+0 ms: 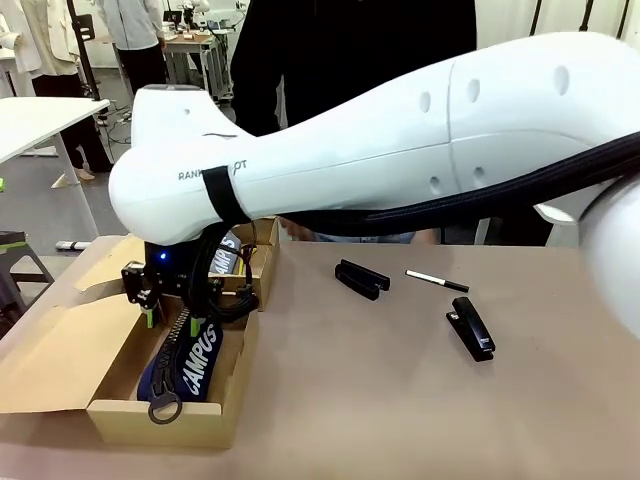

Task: Place items inside the box.
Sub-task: Pick up a Pencil pouch or Stapler and place it inside the Mailer Box closest to the robot.

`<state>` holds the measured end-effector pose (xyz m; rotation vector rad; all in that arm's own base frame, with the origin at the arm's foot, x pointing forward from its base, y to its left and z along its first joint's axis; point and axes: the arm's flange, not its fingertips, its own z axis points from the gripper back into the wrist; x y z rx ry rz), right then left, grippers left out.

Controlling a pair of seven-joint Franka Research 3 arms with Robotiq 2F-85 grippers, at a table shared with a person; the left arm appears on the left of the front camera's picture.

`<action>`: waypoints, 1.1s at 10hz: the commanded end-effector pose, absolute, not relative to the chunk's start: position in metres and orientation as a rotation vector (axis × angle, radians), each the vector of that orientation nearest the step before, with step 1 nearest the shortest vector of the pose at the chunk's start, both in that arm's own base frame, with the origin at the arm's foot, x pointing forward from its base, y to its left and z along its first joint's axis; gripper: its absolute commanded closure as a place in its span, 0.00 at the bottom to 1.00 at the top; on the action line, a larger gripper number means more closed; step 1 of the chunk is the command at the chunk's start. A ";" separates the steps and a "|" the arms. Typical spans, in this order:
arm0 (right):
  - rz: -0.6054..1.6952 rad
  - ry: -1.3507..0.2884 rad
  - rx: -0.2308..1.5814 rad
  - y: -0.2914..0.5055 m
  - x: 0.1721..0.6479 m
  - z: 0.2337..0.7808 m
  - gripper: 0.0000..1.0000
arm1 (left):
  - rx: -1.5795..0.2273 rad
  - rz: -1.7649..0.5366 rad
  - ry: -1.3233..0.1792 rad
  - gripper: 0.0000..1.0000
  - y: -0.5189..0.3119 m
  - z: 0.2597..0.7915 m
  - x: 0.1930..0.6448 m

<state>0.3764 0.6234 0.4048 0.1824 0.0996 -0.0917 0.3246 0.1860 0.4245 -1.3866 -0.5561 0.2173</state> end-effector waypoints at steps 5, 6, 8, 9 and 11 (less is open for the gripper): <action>0.127 0.154 0.408 0.483 0.314 0.456 0.00 | -1.392 0.194 -0.571 0.00 0.186 0.424 0.323; 0.119 0.078 0.365 0.525 0.363 0.443 0.00 | -1.392 0.194 -0.571 0.00 0.186 0.424 0.323; 0.177 0.080 0.430 0.514 0.350 0.453 0.00 | -1.392 0.194 -0.571 0.00 0.186 0.424 0.323; 0.225 0.081 0.438 0.523 0.356 0.455 0.00 | -1.392 0.194 -0.571 0.00 0.186 0.424 0.323; 0.464 0.069 0.476 0.559 0.348 0.468 0.00 | -1.392 0.194 -0.571 0.00 0.186 0.424 0.323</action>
